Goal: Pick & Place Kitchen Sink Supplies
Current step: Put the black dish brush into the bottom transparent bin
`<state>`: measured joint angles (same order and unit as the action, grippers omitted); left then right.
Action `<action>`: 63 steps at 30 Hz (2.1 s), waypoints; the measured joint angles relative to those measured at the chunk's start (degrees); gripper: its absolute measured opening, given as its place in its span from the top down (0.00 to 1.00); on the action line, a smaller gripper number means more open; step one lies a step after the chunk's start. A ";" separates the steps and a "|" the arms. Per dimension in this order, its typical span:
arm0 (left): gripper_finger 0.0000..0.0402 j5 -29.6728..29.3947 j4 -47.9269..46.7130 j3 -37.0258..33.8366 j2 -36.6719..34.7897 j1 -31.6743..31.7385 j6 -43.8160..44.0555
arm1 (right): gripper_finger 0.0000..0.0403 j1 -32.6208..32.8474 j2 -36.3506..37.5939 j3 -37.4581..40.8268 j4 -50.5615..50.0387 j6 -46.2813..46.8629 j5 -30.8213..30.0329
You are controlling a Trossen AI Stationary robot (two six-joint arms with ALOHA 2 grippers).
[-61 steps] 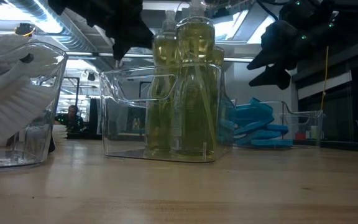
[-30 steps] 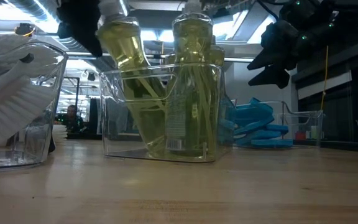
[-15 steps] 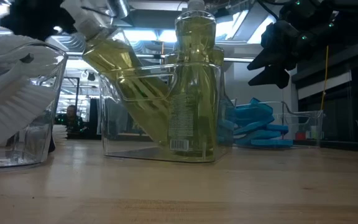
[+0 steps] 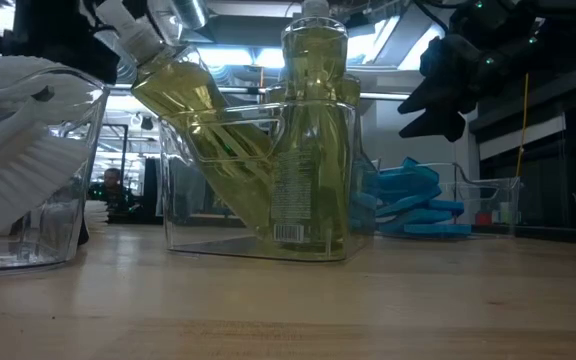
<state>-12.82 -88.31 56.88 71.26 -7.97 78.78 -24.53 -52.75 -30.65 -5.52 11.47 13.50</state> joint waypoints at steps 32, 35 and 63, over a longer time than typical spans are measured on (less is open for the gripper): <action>0.94 -8.35 14.16 -3.80 -1.90 1.68 -15.21 | 0.25 3.60 25.09 18.19 16.17 -0.35 7.38; 0.96 -9.40 14.16 -3.80 -2.72 2.87 -16.45 | 0.25 4.78 31.59 22.02 20.35 -0.17 4.28; 1.00 -6.49 31.67 -3.80 -11.15 5.57 -39.41 | 0.25 13.86 46.79 30.34 10.16 -0.07 -16.97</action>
<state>-19.31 -56.64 53.08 60.11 -2.40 39.37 -10.68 -5.96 -0.32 4.64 11.39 -3.47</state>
